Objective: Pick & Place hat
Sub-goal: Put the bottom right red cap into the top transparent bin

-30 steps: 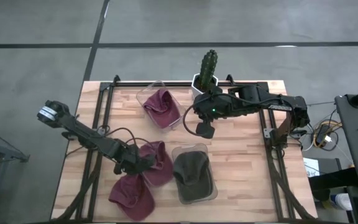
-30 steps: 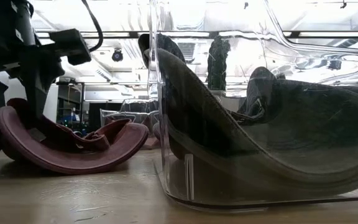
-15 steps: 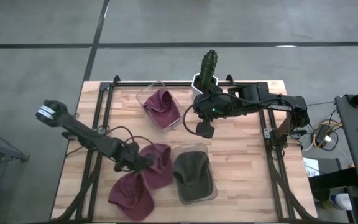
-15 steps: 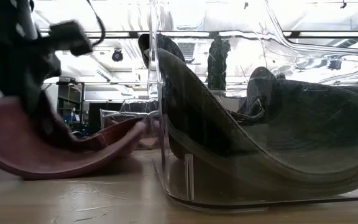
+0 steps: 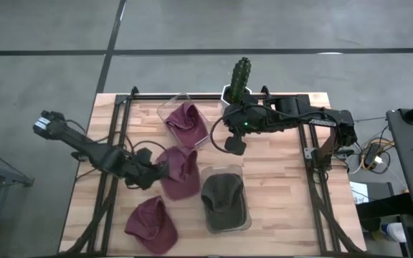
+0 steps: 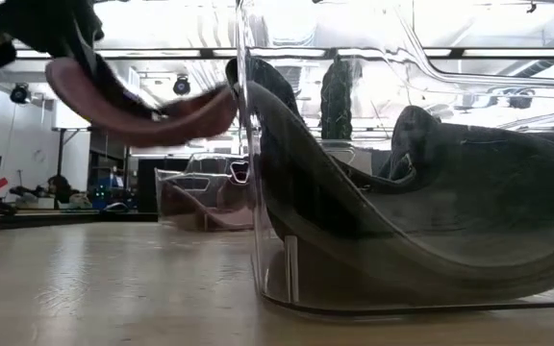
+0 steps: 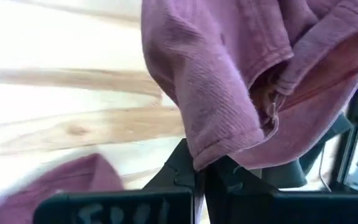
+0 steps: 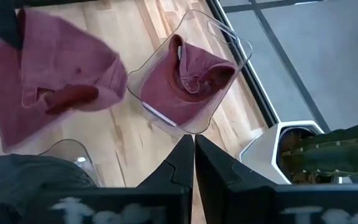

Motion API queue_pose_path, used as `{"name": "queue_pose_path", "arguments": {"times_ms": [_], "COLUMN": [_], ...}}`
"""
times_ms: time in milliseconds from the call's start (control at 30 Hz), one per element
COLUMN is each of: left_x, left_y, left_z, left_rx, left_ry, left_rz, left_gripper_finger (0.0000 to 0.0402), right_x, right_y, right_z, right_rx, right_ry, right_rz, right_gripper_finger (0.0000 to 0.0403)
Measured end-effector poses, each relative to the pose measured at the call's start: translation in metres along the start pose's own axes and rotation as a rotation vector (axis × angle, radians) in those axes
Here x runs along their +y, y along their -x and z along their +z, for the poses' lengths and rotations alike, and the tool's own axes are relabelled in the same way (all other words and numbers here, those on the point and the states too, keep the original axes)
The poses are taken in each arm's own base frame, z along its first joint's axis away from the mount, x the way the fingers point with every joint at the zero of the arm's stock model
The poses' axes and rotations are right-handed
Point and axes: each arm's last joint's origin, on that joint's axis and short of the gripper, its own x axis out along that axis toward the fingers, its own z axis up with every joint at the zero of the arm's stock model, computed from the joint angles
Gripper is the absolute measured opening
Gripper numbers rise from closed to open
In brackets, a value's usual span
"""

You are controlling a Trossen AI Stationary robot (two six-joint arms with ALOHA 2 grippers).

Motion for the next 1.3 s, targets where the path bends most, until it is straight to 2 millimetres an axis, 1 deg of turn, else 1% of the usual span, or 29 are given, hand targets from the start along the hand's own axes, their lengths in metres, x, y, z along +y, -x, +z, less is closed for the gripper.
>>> {"name": "queue_pose_path", "arguments": {"times_ms": [133,233,300,400,467,567,700,800,900,1033,1100,1200,1300], "left_x": [-0.004,-0.014,-0.020,-0.029,-0.035,-0.042,-0.048,-0.049,-0.051,-0.052,-0.052,-0.051,-0.050], "left_y": [0.023,0.046,0.061,0.083,0.096,0.110,0.127,0.135,0.140,0.141,0.141,0.142,0.145], "left_z": [0.007,0.014,0.020,0.029,0.034,0.039,0.044,0.048,0.050,0.050,0.050,0.050,0.052], "left_rx": [-0.050,-0.134,-0.233,-0.415,-0.526,-0.630,-0.749,-0.814,-0.871,-0.903,-0.905,-0.906,-0.907], "left_ry": [-0.018,-0.013,-0.029,-0.044,-0.065,-0.116,-0.181,-0.240,-0.309,-0.387,-0.404,-0.430,-0.462], "left_rz": [0.029,-0.050,-0.108,-0.214,-0.283,-0.335,-0.375,-0.373,-0.355,-0.322,-0.314,-0.305,-0.295], "left_gripper_finger": [0.0007,0.0007,0.0007,0.0007,0.0007,0.0007,0.0007,0.0007,0.0007,0.0007,0.0007,0.0007,0.0007], "right_x": [0.000,0.001,0.003,0.004,0.003,-0.002,-0.012,-0.021,-0.027,-0.025,-0.023,-0.020,-0.019], "right_y": [0.000,0.000,0.000,0.000,0.000,0.000,-0.002,-0.004,-0.010,-0.024,-0.032,-0.045,-0.054], "right_z": [0.000,0.004,0.009,0.018,0.024,0.031,0.039,0.042,0.045,0.049,0.053,0.057,0.061], "right_rx": [-0.004,-0.044,-0.085,-0.137,-0.181,-0.244,-0.306,-0.324,-0.336,-0.346,-0.367,-0.381,-0.411], "right_ry": [-0.023,-0.044,-0.061,-0.057,-0.068,-0.086,-0.145,-0.160,-0.171,-0.136,-0.121,-0.162,-0.179], "right_rz": [0.001,0.013,0.055,0.223,0.302,0.303,0.297,0.310,0.293,0.273,0.263,0.202,0.164], "right_gripper_finger": [0.0009,0.0009,0.0009,0.0009,0.0009,0.0009,0.0015,0.0042,0.0090,0.0162,0.0190,0.0213,0.0218]}}
